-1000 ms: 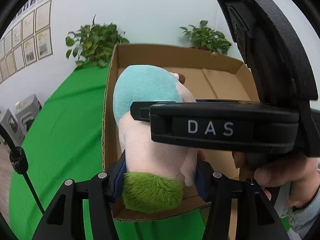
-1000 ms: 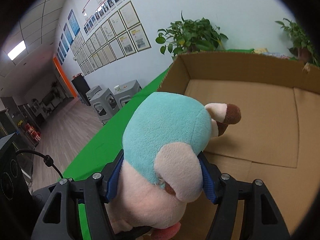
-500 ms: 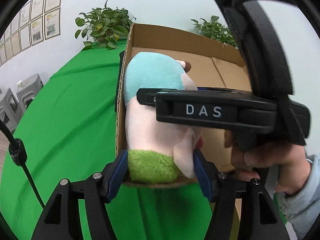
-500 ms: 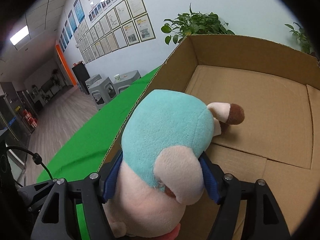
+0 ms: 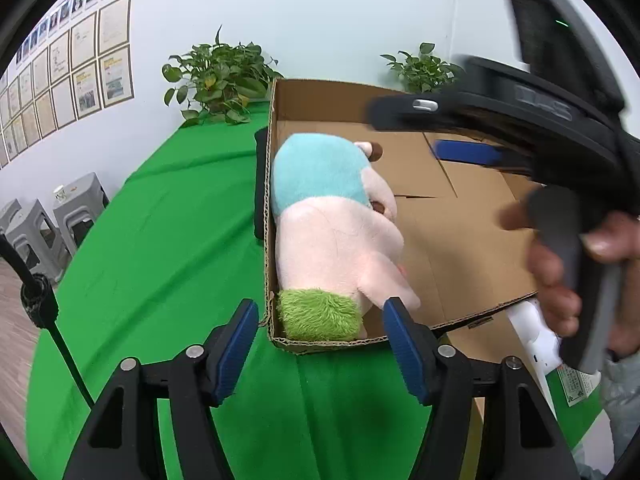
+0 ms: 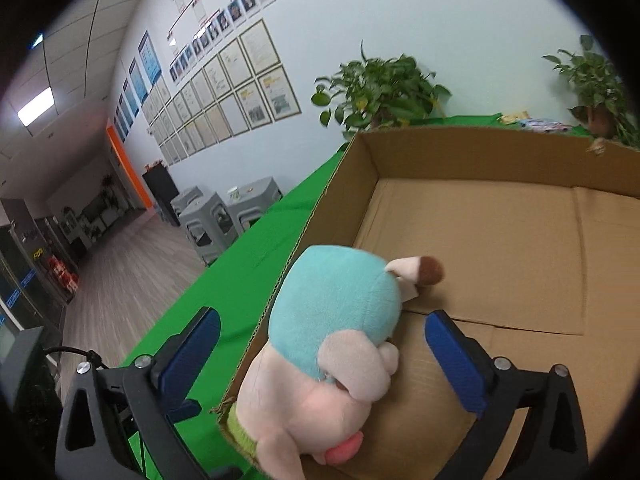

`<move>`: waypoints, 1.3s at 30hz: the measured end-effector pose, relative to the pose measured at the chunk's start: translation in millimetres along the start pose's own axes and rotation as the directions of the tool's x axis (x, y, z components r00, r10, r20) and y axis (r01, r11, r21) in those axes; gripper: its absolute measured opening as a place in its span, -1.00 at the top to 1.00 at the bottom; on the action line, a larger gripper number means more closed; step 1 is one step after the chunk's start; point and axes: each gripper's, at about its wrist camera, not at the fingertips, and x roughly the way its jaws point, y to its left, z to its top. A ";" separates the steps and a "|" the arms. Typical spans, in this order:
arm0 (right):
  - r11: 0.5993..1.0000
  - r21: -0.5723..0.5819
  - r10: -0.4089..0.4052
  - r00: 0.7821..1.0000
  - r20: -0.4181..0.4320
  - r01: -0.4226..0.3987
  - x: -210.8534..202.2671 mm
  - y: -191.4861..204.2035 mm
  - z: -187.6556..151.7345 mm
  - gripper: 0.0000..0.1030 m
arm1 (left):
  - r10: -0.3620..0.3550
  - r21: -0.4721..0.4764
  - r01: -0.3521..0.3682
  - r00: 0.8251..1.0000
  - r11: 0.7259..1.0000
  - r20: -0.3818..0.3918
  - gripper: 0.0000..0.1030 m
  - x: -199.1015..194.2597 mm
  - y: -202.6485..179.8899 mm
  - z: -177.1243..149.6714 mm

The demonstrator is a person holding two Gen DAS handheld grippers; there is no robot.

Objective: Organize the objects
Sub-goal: 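Lower the plush pig into the tray and open the left gripper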

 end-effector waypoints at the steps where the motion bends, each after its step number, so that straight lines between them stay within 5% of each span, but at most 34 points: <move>1: 1.000 0.007 -0.017 1.000 0.004 0.017 -9.8 -1.8 -1.6 -0.98 | 0.008 0.008 -0.008 1.000 1.000 0.008 -0.32 -2.5 -0.9 3.2; 4: 0.999 0.037 -0.029 1.000 -0.002 0.029 -40.2 -8.6 -14.0 -0.98 | 0.061 0.064 -0.066 0.995 0.996 0.077 -0.45 -18.3 -11.6 11.1; 6: 0.996 0.054 -0.067 0.997 0.025 0.066 -64.9 -15.4 -26.5 -0.98 | 0.105 0.099 -0.118 0.987 0.988 0.123 -0.82 -29.9 -24.7 12.9; 10: 0.980 0.111 -0.177 0.981 0.084 0.167 -107.4 -27.9 -51.0 -0.98 | 0.148 0.178 -0.178 0.974 0.968 0.172 -0.92 -42.9 -61.4 7.4; 20: 0.949 0.188 -0.281 0.949 0.142 0.252 -171.8 -29.3 -64.1 -0.98 | -0.009 0.396 -0.038 0.993 0.917 0.114 -0.93 -50.4 -151.5 -23.9; 25: 0.969 0.176 -0.213 0.949 0.234 0.175 -213.0 -4.1 -65.4 -0.99 | -0.016 0.297 0.004 0.999 0.955 0.038 -0.93 -46.2 -152.0 -28.7; 32: 0.971 0.133 -0.229 0.930 0.287 0.198 -247.0 15.3 -71.9 -0.98 | -0.051 0.112 0.051 0.999 0.992 0.000 -0.93 -57.8 -123.6 -28.7; 39: 0.951 0.082 -0.307 0.943 0.130 0.298 -206.0 9.3 -113.2 -0.98 | -0.051 0.026 0.051 0.998 0.998 0.027 -0.92 -72.2 -107.1 -24.7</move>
